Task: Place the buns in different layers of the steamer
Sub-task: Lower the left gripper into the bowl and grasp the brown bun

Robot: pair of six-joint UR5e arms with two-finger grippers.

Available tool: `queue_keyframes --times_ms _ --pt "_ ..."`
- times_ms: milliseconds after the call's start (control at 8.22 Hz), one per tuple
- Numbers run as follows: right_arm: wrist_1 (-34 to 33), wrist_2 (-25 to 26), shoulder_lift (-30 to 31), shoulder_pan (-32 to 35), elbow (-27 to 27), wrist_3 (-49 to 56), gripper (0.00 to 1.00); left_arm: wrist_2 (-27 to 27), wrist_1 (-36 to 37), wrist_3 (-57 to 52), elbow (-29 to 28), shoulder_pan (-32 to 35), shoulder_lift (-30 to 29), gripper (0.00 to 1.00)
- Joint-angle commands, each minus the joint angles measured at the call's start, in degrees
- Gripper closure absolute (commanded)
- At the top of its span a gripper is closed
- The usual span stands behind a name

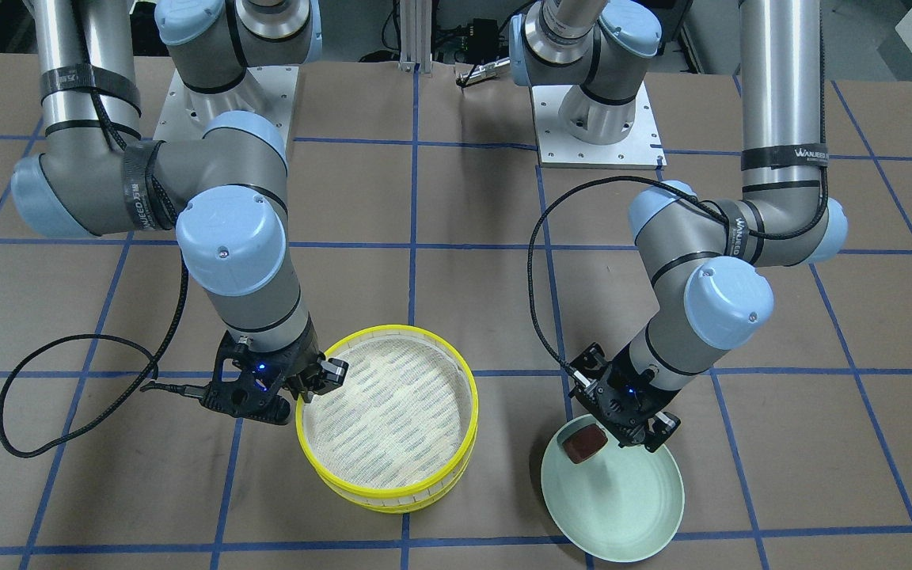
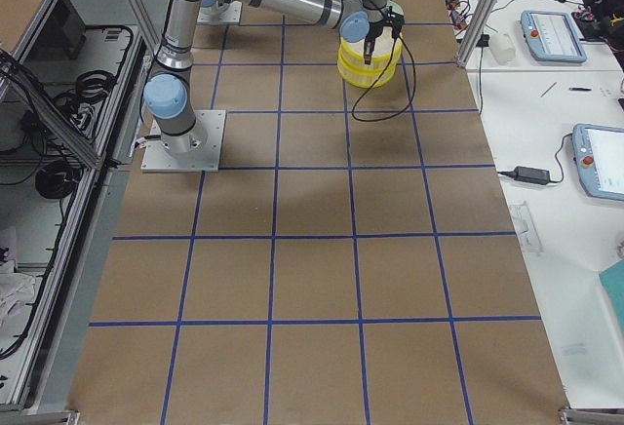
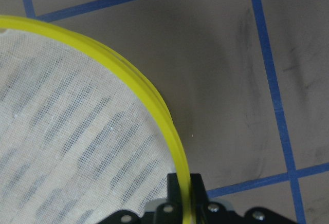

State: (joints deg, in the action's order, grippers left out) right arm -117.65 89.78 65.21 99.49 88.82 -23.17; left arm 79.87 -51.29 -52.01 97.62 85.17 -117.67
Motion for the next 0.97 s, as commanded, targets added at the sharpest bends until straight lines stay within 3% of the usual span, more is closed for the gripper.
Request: queue_keyframes --times_ms 0,851 --pt "0.05 -0.04 -0.08 0.00 0.91 -0.29 1.00 0.02 0.58 -0.46 -3.56 0.00 -1.59 0.21" --pt "-0.48 -0.04 0.18 0.09 1.18 -2.41 1.00 0.02 -0.03 0.42 -4.20 0.00 -4.50 0.18"
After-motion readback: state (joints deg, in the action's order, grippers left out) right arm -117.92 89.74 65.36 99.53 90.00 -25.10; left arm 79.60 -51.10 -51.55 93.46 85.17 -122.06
